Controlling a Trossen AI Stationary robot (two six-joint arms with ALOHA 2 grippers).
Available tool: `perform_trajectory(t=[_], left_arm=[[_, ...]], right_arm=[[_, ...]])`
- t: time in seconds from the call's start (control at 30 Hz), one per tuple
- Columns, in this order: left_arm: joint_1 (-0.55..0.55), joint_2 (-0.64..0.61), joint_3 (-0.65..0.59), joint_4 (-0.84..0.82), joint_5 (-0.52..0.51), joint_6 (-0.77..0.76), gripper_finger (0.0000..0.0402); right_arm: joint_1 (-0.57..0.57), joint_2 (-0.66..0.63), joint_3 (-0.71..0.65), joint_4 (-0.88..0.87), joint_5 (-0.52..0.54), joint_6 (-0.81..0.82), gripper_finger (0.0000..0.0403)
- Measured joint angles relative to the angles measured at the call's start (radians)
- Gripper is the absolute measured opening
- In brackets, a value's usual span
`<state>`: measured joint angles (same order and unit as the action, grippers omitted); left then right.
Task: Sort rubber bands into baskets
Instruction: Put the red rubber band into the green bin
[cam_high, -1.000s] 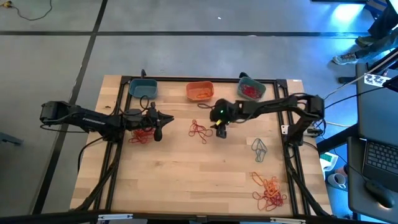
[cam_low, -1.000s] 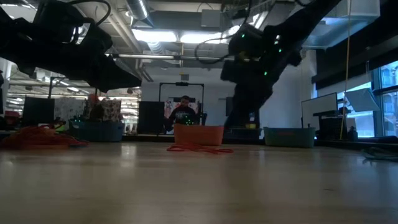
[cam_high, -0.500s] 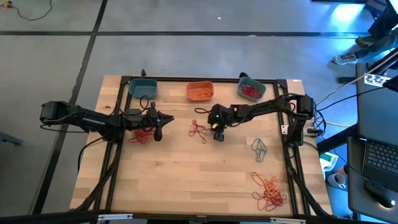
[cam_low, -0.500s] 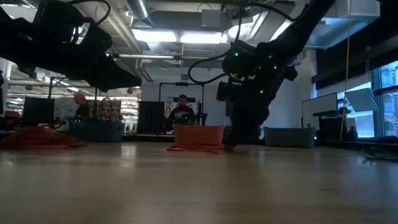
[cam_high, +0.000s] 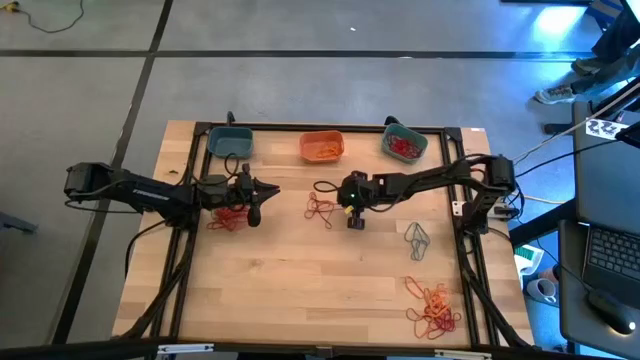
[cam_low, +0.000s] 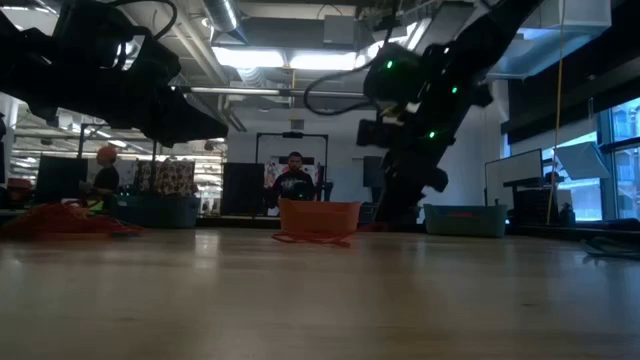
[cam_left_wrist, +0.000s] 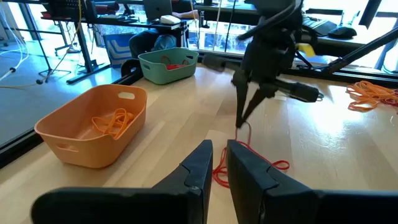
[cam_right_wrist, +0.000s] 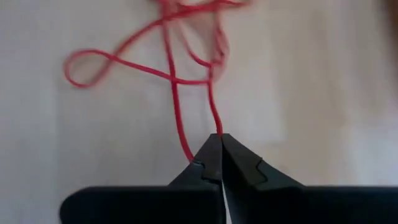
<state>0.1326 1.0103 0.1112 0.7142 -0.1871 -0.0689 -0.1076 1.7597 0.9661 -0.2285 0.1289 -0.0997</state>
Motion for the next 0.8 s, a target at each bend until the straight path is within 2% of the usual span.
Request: perform_trajectory(t=[0.13, 0.5, 0.6, 0.8], left_arm=[[0.0, 0.0, 0.0, 0.0, 0.0, -0.002, 0.0045], [0.0, 0.0, 0.0, 0.029, 0.0, 0.016, 0.0045], [0.0, 0.0, 0.0, 0.029, 0.0, 0.007, 0.0045], [0.0, 0.0, 0.0, 0.019, 0.0, -0.003, 0.0045]], right_arm=[[0.026, -0.053, 0.0, -0.082, 0.184, 0.014, 0.0002], [0.006, -0.241, 0.0, -0.272, 0.671, -0.003, 0.0002], [-0.015, -0.297, 0.0, -0.321, 0.724, -0.003, 0.0001], [-0.099, -0.369, 0.001, -0.379, 0.728, -0.003, 0.0001]])
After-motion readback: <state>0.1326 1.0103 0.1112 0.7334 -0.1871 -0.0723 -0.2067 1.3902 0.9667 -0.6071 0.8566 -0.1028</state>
